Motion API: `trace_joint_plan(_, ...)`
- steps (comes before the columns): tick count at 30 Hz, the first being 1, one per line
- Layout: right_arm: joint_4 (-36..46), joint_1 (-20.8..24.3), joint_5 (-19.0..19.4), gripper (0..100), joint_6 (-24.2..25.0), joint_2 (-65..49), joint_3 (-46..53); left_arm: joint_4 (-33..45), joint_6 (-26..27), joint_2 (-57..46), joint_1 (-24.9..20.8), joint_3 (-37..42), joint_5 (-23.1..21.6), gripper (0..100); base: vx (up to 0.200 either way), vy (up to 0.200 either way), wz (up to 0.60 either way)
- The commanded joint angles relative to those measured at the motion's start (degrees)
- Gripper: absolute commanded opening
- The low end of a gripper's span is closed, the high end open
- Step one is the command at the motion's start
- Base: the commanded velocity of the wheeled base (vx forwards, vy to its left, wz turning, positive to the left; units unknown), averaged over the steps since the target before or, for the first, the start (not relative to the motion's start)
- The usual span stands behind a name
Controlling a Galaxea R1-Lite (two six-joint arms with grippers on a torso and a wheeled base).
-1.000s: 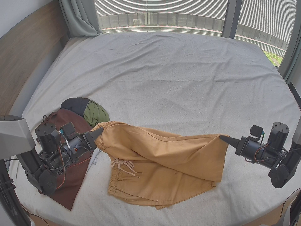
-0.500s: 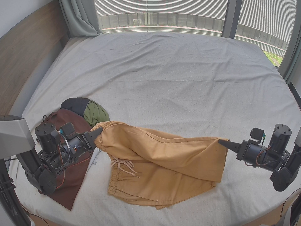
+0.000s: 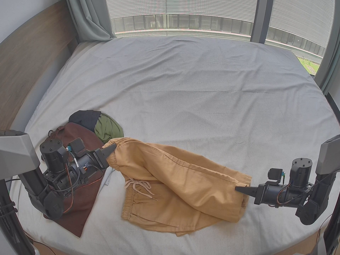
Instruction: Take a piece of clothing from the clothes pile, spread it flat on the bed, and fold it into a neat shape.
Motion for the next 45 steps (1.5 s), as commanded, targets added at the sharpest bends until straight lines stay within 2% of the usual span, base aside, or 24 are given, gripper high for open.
trace_joint_plan(1,0.0,0.1,0.0,0,-0.3,3.8,0.1,-0.1,0.0,0.1,0.0,0.1,0.0,0,0.0,0.0,0.0)
trace_joint_plan(12,0.0,0.1,0.0,0,-0.3,4.1,0.3,-0.1,0.1,0.1,0.0,0.0,0.0,0,0.0,0.0,0.0)
trace_joint_plan(13,0.0,0.2,0.0,100,-0.4,4.4,0.4,-0.1,0.1,0.0,0.0,0.0,0.0,0,0.0,0.0,0.0)
trace_joint_plan(30,-0.1,0.5,-0.3,100,0.7,5.9,-4.2,-0.1,0.1,0.0,-0.3,0.1,0.0,0,0.0,0.0,0.0)
trace_joint_plan(38,-0.1,1.5,-0.3,100,3.8,5.9,-5.4,-0.1,0.0,-0.2,-0.3,0.0,0.0,0,0.0,0.0,0.0)
trace_joint_plan(45,-0.2,2.4,-0.7,100,3.9,8.1,-6.2,-0.1,0.0,-0.5,-0.3,0.0,0.1,0,0.0,0.0,0.0)
